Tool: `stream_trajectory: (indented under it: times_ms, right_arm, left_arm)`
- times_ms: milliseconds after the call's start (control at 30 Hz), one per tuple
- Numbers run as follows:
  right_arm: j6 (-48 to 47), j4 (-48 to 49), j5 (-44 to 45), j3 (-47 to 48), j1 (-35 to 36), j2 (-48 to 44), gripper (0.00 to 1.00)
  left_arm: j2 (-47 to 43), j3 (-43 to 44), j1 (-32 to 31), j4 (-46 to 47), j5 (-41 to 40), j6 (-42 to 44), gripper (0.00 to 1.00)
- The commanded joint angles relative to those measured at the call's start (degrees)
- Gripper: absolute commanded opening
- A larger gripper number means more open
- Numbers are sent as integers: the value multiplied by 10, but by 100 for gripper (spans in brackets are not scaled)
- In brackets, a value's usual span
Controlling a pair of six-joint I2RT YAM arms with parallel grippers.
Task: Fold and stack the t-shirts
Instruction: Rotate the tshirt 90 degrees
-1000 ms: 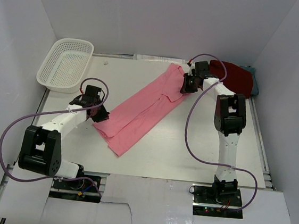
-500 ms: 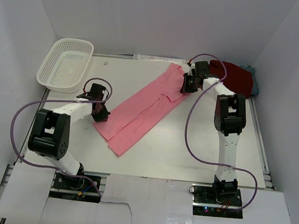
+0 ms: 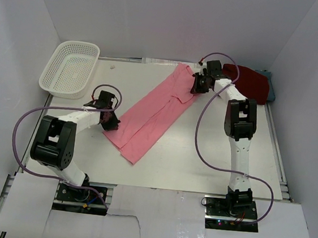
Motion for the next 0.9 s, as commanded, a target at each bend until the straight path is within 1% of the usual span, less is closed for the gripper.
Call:
stream_trajectory:
  times_ms: [0, 67, 100, 167, 200, 233, 267, 300, 367, 400, 600, 667, 867]
  right_arm:
    - [0, -50, 24, 47, -6, 60, 8]
    - [4, -62, 14, 72, -8, 86, 8]
    - [7, -65, 11, 85, -8, 94, 8]
    - [18, -68, 4, 110, -8, 109, 8]
    - [24, -69, 1, 115, -8, 114, 8]
    - [29, -69, -6, 123, -8, 116, 8]
    - [38, -69, -9, 125, -8, 122, 8]
    - [43, -69, -11, 127, -7, 123, 8]
    - [48, -67, -13, 129, -4, 124, 8]
    - [51, -65, -13, 129, -3, 124, 8]
    - [62, -61, -22, 157, -2, 138, 8]
    - [68, -54, -35, 161, 1, 139, 8]
    - [66, -51, -36, 162, 10, 139, 8]
  left_arm:
    - [-2, -53, -45, -37, 49, -19, 0]
    - [-22, -68, -66, -39, 58, -30, 0]
    - [-26, -82, -89, -42, 61, -43, 0]
    - [-25, -96, -117, -43, 67, -61, 0]
    - [-21, -107, -147, -43, 67, -71, 0]
    - [-17, -111, -163, -43, 65, -92, 0]
    - [-4, -115, -180, -43, 60, -104, 0]
    - [3, -118, -215, -38, 59, -116, 0]
    - [26, -123, -248, -32, 63, -151, 0]
    - [34, -122, -277, -27, 67, -160, 0]
    - [95, -92, -377, -14, 99, -209, 0]
    - [110, -73, -404, -14, 105, -220, 0]
    - [108, -79, -438, -14, 122, -238, 0]
